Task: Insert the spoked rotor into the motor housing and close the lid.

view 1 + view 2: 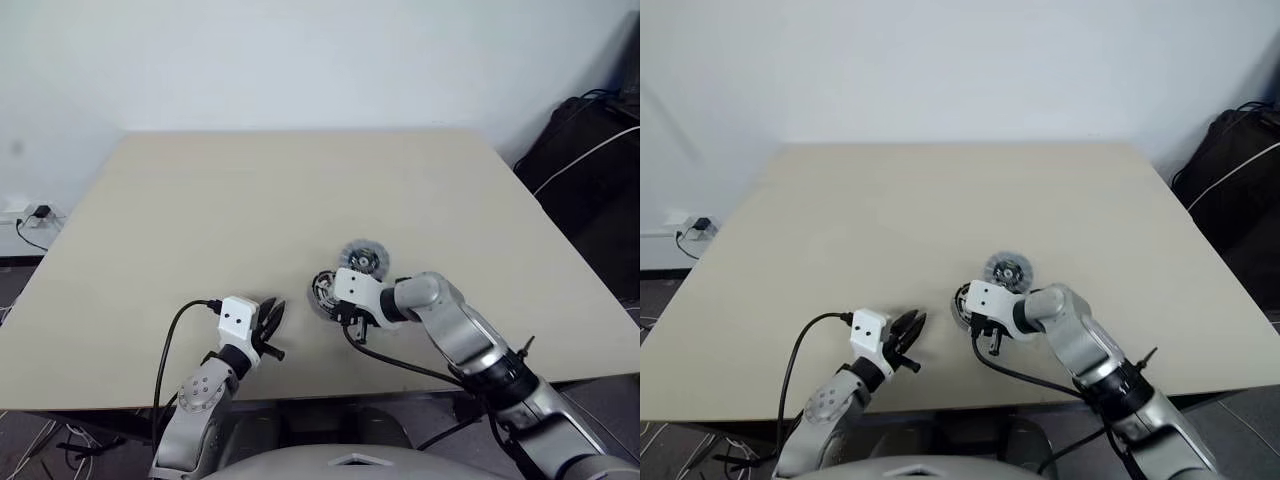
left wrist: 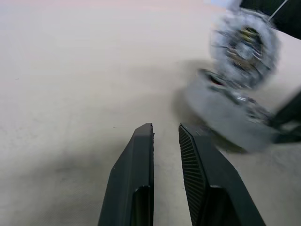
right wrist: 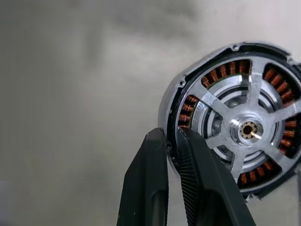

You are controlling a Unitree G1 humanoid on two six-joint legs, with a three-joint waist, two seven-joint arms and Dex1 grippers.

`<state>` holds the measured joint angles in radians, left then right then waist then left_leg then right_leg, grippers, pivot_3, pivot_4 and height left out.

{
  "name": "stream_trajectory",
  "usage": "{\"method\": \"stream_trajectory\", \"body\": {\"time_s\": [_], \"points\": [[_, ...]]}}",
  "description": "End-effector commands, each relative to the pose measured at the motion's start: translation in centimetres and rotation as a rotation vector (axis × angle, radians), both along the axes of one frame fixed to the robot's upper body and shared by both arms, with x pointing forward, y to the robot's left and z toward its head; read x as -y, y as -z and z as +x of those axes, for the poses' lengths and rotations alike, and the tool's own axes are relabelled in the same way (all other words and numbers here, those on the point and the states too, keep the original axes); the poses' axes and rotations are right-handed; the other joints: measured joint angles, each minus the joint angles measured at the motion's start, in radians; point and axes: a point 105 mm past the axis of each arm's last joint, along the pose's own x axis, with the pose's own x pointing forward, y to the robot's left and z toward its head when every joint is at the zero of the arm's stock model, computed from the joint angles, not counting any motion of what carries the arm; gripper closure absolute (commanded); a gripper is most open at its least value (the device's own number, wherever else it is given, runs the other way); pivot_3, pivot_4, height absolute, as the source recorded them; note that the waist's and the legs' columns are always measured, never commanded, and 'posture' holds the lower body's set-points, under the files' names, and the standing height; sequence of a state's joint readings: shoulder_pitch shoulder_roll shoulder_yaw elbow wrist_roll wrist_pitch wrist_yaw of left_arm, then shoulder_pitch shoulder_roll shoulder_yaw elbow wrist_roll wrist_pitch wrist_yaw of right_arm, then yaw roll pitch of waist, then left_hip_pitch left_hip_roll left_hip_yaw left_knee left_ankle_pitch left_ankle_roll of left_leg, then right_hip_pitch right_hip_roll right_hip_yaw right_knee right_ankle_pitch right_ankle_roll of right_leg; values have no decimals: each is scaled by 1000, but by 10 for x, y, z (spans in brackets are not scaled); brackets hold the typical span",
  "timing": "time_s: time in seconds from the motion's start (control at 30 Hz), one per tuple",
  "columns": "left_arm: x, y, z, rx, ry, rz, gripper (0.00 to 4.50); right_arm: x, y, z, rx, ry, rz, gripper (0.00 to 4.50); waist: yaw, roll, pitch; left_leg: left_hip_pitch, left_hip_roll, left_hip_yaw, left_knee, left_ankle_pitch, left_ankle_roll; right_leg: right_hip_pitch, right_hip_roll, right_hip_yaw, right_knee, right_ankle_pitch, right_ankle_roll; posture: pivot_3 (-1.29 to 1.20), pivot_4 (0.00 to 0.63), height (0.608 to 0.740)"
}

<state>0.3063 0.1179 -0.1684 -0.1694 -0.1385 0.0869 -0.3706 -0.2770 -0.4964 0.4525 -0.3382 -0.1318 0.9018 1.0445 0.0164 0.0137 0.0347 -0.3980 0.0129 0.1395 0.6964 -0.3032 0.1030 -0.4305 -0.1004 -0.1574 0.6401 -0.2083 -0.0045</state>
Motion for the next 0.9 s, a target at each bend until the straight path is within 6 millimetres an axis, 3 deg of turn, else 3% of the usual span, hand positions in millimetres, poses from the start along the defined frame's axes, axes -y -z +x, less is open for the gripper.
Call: {"method": "stream_trajectory", "body": {"time_s": [0.03,0.13,0.3,0.5,0.67,0.87,0.9], "points": [[5,-16,3,49,10,-31,3589,4,-21,-12,-71,132,69,4408,1,0,0,0,0,0,0,0,1,0,0,0,-1,0,0,0,0,740],[8,-15,4,43,26,-33,3589,3,-25,-15,-147,253,115,4408,0,0,0,0,0,0,0,-2,4,1,0,0,-2,-2,6,0,0,740],[12,-14,7,42,55,-32,3589,-3,-22,8,-131,480,153,4408,-3,2,2,0,0,0,0,-1,2,0,0,0,0,-2,7,0,0,740],[9,-11,8,39,67,-25,3589,-14,-10,22,-206,615,178,4408,-4,3,2,0,0,0,0,2,-3,0,0,0,0,-2,7,0,0,740],[7,-7,6,36,58,-20,3589,-28,-5,25,-261,621,193,4409,-11,3,2,0,0,1,0,2,-3,1,0,0,0,-2,7,0,0,740],[5,-8,3,36,42,-18,3589,-48,-12,24,-250,533,214,2497,-27,4,3,1,0,1,-1,2,-3,1,1,0,0,-2,7,0,0,740],[4,-9,3,37,40,-18,3589,-50,-15,24,-246,518,224,2497,-28,4,3,1,0,1,-1,2,-3,0,1,0,0,-2,7,0,0,740]]}}
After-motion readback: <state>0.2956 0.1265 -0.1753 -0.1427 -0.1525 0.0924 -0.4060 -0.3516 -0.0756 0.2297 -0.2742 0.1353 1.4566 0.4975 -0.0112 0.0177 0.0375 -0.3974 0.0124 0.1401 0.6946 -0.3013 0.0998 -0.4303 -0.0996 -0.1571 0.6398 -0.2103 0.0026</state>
